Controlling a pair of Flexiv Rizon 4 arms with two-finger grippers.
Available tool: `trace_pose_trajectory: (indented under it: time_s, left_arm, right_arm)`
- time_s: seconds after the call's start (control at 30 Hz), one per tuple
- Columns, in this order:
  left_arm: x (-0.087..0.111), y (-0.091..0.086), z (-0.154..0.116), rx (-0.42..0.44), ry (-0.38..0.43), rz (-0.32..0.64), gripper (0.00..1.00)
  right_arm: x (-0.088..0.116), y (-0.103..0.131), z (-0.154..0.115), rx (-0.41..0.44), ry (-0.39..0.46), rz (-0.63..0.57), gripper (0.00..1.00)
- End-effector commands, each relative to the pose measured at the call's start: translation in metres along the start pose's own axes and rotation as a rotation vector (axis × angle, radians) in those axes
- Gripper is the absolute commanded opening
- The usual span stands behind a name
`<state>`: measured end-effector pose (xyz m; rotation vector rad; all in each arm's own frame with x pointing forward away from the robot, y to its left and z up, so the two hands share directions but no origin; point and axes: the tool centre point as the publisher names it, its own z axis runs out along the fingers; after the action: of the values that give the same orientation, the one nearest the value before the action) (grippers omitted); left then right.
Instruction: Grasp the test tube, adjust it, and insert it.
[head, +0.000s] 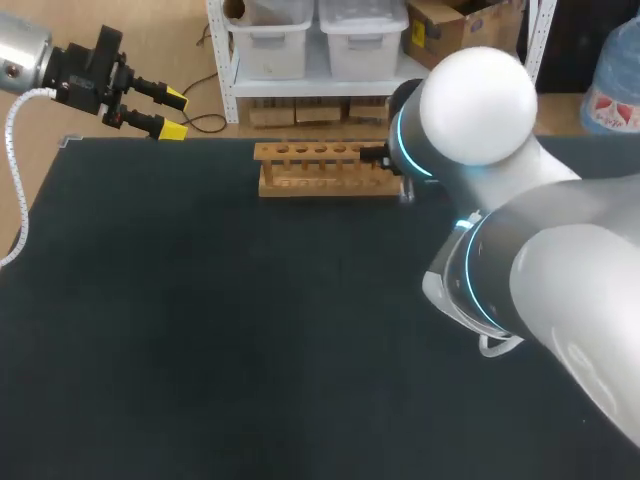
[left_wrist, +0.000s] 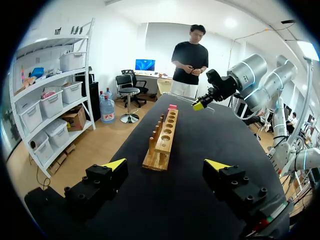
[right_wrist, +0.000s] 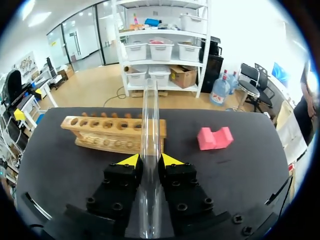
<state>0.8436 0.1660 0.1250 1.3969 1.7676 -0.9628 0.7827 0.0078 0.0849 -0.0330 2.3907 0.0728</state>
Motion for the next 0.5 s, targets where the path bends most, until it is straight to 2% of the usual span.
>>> trace_pose_trajectory:
  time_s: [0.03, 0.5]
  left_arm:
    - [0.001, 0.000, 0.000, -0.001, -0.001, 0.003, 1.00]
    - [0.001, 0.000, 0.000, -0.001, -0.001, 0.003, 1.00]
  right_arm:
    - [-0.006, 0.010, 0.010, -0.028, 0.020, -0.001, 0.00]
    - [-0.010, 0.031, 0.018, -0.088, 0.033, -0.007, 0.00]
